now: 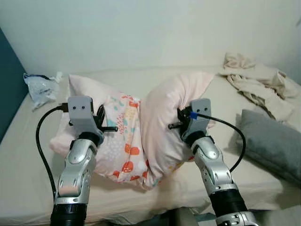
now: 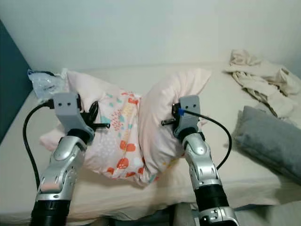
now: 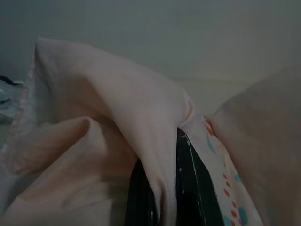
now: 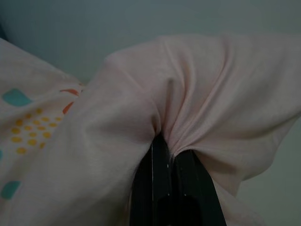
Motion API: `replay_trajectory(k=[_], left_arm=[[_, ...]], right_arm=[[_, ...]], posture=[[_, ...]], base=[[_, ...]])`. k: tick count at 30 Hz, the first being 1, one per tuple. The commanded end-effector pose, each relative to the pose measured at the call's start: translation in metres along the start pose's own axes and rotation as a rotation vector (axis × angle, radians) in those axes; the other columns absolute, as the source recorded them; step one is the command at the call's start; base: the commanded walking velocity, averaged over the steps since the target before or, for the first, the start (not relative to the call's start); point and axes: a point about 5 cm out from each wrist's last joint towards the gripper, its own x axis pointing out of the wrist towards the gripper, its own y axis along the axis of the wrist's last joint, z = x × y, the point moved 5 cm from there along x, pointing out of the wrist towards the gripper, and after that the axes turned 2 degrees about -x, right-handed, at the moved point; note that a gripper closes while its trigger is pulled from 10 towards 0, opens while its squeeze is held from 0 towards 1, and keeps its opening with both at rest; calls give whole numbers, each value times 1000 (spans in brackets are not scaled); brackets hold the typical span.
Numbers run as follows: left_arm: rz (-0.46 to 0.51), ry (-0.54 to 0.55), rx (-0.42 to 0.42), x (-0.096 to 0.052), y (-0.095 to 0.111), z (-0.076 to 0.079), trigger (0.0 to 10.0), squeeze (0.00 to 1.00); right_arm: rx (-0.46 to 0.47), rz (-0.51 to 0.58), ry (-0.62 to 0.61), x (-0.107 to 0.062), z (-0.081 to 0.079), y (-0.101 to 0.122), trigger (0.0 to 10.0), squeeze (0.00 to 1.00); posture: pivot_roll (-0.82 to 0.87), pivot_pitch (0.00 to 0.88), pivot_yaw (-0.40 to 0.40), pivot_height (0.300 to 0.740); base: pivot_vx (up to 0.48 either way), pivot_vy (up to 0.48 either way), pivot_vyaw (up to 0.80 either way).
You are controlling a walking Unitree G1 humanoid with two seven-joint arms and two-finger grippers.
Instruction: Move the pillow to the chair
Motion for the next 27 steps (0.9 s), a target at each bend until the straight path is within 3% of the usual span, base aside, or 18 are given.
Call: replay_trajectory(k=[1,14,22,25,27], left_arm=[[56,-29,-8,-1,14,8,10000,0],[54,-12,2,-2,12,4,10000,0],[-10,23,-75,-5,2,0,10000,0],[-42,18,-77,-7,-5,0,10000,0],[-90,35,-83,-10,-18,-4,10000,0]], right_arm=[[-12,45,72,4,-19,13,10000,0],[-12,34,84,3,-21,11,10000,0],[-8,29,85,2,-22,9,10000,0],[-6,-12,91,1,-24,-1,10000,0],[-15,-102,125,-3,-29,-24,10000,0]], posture=[[23,54,-22,688],[24,54,-27,740],[26,56,-25,740],[25,57,-24,740],[24,56,-23,740]], base=[[0,0,0],[0,0,0],[0,0,0],[0,0,0],[0,0,0]])
